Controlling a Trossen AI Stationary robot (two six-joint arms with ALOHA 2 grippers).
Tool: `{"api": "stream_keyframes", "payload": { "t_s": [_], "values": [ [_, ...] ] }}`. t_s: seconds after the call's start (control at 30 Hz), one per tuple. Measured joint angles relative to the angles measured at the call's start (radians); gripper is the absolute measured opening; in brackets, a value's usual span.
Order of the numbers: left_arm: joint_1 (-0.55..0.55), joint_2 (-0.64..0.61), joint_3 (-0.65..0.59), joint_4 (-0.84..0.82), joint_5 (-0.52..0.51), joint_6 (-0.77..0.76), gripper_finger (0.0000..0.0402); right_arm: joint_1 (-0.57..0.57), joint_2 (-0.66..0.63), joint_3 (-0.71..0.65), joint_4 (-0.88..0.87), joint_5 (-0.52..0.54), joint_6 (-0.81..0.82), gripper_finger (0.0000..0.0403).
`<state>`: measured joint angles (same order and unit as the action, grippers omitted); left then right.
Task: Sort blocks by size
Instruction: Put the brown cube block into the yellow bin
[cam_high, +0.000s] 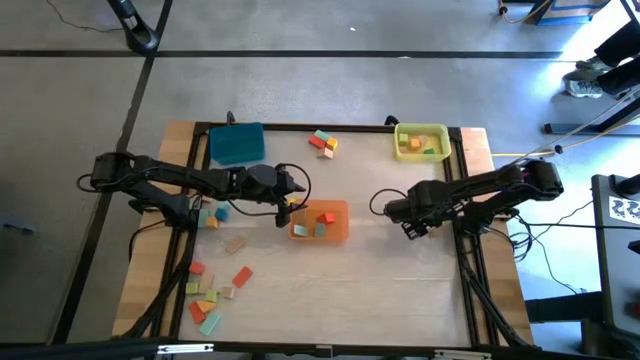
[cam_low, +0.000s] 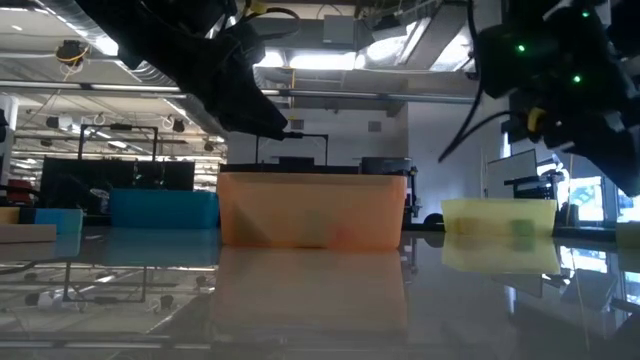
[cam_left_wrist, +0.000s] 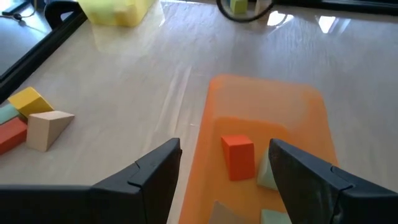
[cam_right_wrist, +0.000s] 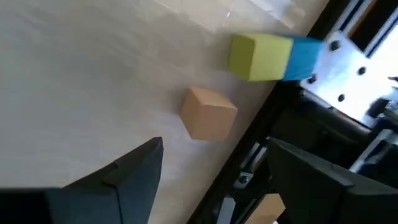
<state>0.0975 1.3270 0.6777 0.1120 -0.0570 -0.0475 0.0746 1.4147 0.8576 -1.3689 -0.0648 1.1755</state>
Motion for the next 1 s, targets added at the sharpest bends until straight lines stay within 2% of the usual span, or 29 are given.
{"api": "stream_keyframes", "payload": {
  "t_s": [0.43,0.77,1.0],
  "values": [
    [0.000,0.000,0.000,0.012,0.000,0.003,0.0232,-0.003,0.000,-0.166,0.200,-0.060,0.029,0.0286],
    [0.000,0.000,0.000,0.012,0.000,0.009,0.0232,-0.003,-0.001,-0.234,0.334,-0.088,0.055,0.0286],
    [0.000,0.000,0.000,0.012,0.000,0.012,0.0232,-0.002,0.000,-0.223,0.361,-0.062,0.033,0.0286]
  ]
}}
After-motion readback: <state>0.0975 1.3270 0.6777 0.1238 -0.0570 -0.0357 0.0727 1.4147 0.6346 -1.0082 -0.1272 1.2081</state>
